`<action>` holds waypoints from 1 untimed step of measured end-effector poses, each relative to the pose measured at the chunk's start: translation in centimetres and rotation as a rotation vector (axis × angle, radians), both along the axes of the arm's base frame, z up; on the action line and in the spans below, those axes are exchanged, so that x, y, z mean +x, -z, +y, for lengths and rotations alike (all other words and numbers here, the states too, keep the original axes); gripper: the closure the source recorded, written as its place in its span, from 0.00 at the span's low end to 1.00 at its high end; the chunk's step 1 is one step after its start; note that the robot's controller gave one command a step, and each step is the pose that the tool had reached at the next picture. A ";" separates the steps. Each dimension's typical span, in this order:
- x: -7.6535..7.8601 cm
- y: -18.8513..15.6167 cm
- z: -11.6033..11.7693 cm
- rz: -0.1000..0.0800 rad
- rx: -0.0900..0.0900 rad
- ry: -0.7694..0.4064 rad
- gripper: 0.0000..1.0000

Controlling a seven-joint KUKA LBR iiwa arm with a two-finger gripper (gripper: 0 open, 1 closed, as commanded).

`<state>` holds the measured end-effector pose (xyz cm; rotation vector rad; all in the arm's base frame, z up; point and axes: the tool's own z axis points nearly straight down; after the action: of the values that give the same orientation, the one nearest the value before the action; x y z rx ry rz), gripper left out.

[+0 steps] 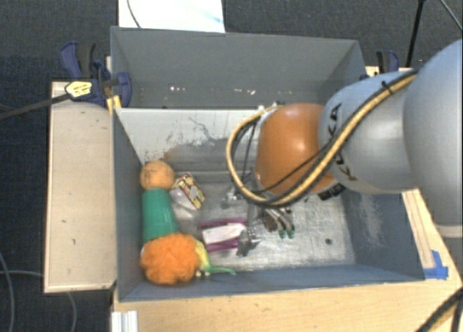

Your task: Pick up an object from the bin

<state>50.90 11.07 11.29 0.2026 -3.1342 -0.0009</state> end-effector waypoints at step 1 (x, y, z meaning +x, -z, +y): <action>-1.7 3.9 0.9 -0.008 0.001 -0.253 1.00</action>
Offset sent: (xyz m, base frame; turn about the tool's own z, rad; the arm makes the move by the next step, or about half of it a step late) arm 0.0000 0.0000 0.0000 0.0000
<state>49.18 11.92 7.42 0.5985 -3.0918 -0.0010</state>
